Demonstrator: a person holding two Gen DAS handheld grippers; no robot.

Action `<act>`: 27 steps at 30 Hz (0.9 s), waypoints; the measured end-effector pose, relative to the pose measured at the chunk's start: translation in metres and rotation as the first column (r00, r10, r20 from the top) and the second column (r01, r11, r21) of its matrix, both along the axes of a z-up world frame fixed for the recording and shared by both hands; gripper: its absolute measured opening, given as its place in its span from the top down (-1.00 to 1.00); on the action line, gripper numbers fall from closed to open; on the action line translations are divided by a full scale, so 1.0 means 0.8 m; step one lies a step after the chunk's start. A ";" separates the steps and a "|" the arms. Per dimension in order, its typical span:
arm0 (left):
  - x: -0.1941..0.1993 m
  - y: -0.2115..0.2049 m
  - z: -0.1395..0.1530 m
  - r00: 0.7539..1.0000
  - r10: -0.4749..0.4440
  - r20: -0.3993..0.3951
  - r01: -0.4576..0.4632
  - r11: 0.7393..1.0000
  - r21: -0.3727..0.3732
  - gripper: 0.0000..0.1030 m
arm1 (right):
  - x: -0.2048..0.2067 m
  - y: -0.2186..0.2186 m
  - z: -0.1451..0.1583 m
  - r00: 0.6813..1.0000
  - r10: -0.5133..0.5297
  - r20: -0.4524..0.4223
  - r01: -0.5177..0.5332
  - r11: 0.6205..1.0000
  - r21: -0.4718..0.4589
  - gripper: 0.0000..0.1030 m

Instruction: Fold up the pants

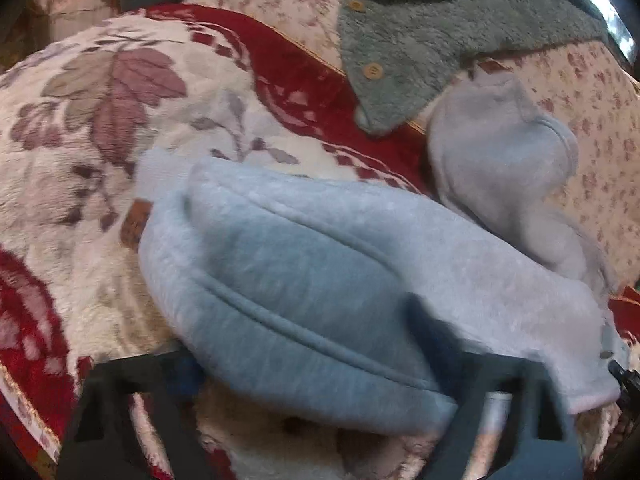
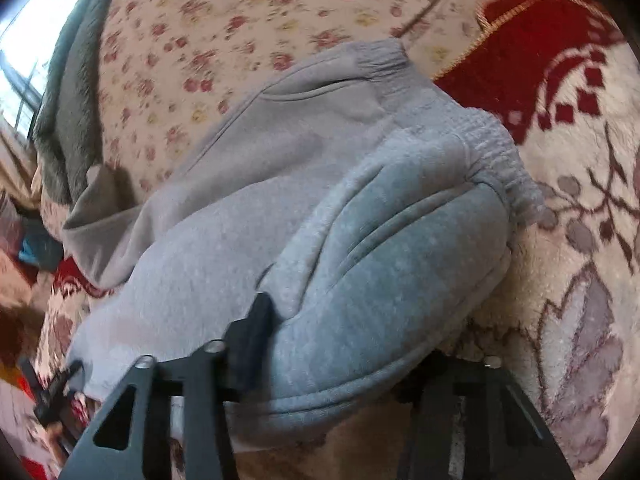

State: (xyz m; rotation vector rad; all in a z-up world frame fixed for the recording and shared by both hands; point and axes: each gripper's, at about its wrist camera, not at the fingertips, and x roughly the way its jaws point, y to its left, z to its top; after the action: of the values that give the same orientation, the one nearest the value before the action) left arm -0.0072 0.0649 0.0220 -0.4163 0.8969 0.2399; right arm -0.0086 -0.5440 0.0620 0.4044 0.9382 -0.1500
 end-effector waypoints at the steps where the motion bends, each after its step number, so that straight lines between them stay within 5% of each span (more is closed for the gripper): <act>1: 0.000 -0.002 0.000 1.000 -0.018 -0.002 0.018 1.000 -0.010 0.00 | -0.003 0.000 0.003 1.000 0.005 0.005 -0.005 1.000 0.002 0.30; 4: -0.008 -0.010 0.010 0.999 -0.046 0.026 0.046 0.999 -0.025 0.46 | -0.018 -0.002 0.013 1.000 0.022 0.023 -0.022 1.000 0.009 0.47; 8: -0.025 -0.019 0.035 0.995 -0.074 0.073 0.078 0.996 -0.047 0.64 | -0.040 0.001 0.029 0.998 0.051 0.040 -0.051 0.999 0.005 0.59; 15: -0.064 -0.023 0.066 0.982 -0.144 0.120 0.153 0.986 -0.064 0.65 | -0.099 -0.001 0.073 0.993 0.092 0.074 -0.093 0.996 0.015 0.65; 23: -0.104 -0.023 0.044 0.977 -0.196 0.089 0.202 0.976 -0.074 0.65 | -0.177 0.003 0.078 0.990 0.138 0.021 -0.137 0.990 -0.043 0.76; 27: -0.108 -0.018 0.036 0.984 -0.166 0.066 0.170 0.983 -0.071 0.30 | -0.176 -0.010 0.044 0.992 0.092 -0.086 -0.093 0.996 -0.010 0.68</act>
State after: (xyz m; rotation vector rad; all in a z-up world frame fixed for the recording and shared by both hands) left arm -0.0939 0.0508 0.0504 -0.4141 0.8794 0.0379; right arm -0.1491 -0.5520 0.0974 0.3428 1.0373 -0.0900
